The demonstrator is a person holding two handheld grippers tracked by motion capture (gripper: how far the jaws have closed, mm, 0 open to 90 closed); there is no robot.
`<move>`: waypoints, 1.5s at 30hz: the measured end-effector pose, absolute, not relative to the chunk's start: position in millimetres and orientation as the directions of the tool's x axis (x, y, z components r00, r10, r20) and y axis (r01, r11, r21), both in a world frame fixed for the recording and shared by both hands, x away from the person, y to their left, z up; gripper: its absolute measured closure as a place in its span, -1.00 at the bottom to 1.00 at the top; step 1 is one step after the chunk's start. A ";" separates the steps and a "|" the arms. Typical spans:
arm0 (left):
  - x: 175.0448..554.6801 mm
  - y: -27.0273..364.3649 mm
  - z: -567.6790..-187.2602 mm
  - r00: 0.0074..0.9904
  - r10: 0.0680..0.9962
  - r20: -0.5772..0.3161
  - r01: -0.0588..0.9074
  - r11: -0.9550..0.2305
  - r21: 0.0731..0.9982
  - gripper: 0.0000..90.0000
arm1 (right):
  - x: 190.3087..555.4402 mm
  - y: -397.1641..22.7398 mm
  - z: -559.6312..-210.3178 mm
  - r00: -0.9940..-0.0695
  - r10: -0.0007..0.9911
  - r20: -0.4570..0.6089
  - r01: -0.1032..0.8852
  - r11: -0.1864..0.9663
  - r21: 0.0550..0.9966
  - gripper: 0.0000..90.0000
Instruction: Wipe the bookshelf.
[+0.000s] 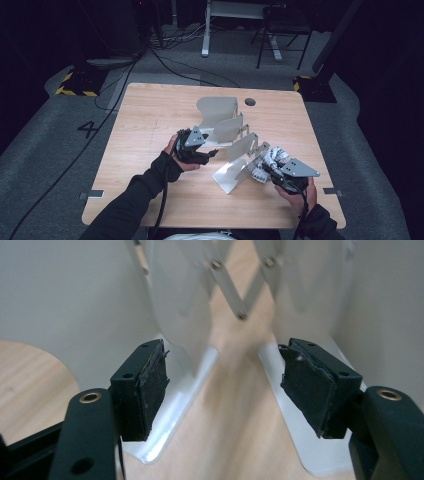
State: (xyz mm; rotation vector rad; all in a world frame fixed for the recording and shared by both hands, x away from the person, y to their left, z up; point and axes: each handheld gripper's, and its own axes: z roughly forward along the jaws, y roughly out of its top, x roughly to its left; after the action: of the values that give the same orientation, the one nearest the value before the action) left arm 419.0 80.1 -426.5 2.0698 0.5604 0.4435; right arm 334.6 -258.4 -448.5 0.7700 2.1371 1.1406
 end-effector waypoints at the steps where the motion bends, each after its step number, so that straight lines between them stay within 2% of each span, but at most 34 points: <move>1: 424.1 77.3 -425.4 0.820 0.562 0.106 0.215 -0.475 0.853 -0.26 | 334.4 -258.0 -448.3 -0.658 0.718 -0.227 0.212 0.466 0.859 0.58; 6: 448.4 60.1 -423.9 0.811 0.571 0.123 0.217 -0.489 0.845 -0.23 | 333.5 -258.0 -447.2 -0.660 0.716 -0.227 0.213 0.468 0.857 0.58; 9: 458.7 50.3 -421.8 0.799 0.585 0.135 0.220 -0.494 0.841 -0.06 | 332.4 -257.7 -445.9 -0.663 0.711 -0.233 0.202 0.470 0.859 0.58; 13: 470.3 36.0 -426.0 0.798 0.581 0.159 0.213 -0.519 0.828 0.07 | 330.2 -257.2 -443.3 -0.679 0.702 -0.213 0.205 0.460 0.864 0.58; 17: 477.9 31.5 -430.5 0.806 0.576 0.134 0.215 -0.498 0.840 0.36 | 326.8 -256.5 -438.7 -0.704 0.681 -0.200 0.195 0.456 0.868 0.60; 19: 475.9 27.0 -431.4 0.818 0.552 0.159 0.185 -0.515 0.837 0.63 | 325.1 -255.1 -436.7 -0.728 0.659 -0.187 0.198 0.464 0.863 0.63; 21: 473.8 22.7 -431.2 0.817 0.558 0.146 0.190 -0.500 0.845 0.78 | 320.1 -251.3 -432.9 -0.742 0.640 -0.198 0.193 0.486 0.852 0.65; 27: 473.0 27.2 -430.7 0.777 0.624 0.080 0.255 -0.428 0.867 0.90 | 307.0 -248.3 -418.2 -0.754 0.621 -0.212 0.158 0.485 0.860 0.71; 30: 468.3 31.9 -429.1 0.730 0.678 0.086 0.275 -0.407 0.871 0.96 | 306.7 -251.7 -415.2 -0.745 0.637 -0.199 0.166 0.465 0.869 0.72; 35: 465.2 44.8 -429.7 0.639 0.767 0.045 0.343 -0.337 0.877 0.97 | 304.5 -252.1 -408.8 -0.739 0.644 -0.199 0.154 0.449 0.880 0.72; 45: 430.6 57.4 -428.4 0.534 0.845 0.025 0.399 -0.278 0.874 0.98 | 290.4 -230.9 -392.4 -0.760 0.613 -0.216 0.105 0.444 0.890 0.72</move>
State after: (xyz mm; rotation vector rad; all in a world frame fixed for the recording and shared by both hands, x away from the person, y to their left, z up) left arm 430.6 57.4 -428.4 1.8830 1.0197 0.6317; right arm 290.4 -230.9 -392.4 0.6001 2.1805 1.2911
